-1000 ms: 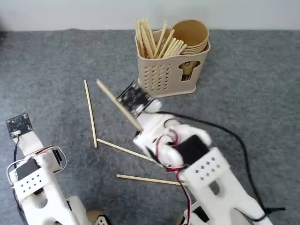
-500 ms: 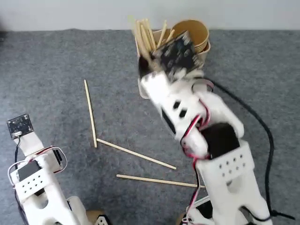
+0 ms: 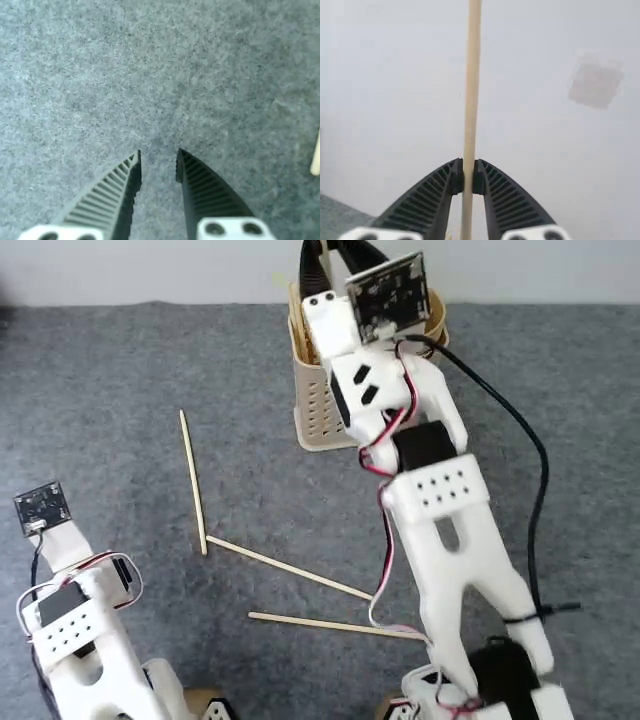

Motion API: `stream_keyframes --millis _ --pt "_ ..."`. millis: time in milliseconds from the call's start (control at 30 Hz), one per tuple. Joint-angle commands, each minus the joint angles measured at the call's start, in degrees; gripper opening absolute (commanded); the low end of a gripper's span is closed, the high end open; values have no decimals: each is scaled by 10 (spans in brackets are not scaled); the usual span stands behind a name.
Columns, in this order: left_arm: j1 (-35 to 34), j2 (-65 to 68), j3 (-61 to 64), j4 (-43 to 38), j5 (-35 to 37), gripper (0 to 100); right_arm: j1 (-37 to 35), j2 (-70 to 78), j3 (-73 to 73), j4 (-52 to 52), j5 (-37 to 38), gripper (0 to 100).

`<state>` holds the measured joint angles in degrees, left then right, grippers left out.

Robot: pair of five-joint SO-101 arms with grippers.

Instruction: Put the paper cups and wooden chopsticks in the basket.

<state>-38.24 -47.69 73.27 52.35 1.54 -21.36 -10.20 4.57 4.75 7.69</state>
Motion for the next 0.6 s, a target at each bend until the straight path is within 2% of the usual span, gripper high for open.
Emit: stream_keyframes --millis 0,167,367,567 --pt "0 -3 -2 -11 -6 112 27 37 -27 -23 -47 9" --pt "1 -3 -2 -11 -5 112 39 87 -23 -4 -81 30" --pt "1 -3 -2 -11 -5 112 15 45 -24 106 -84 214" --pt "1 -3 -2 -11 -5 112 -35 -62 -24 255 -85 191"
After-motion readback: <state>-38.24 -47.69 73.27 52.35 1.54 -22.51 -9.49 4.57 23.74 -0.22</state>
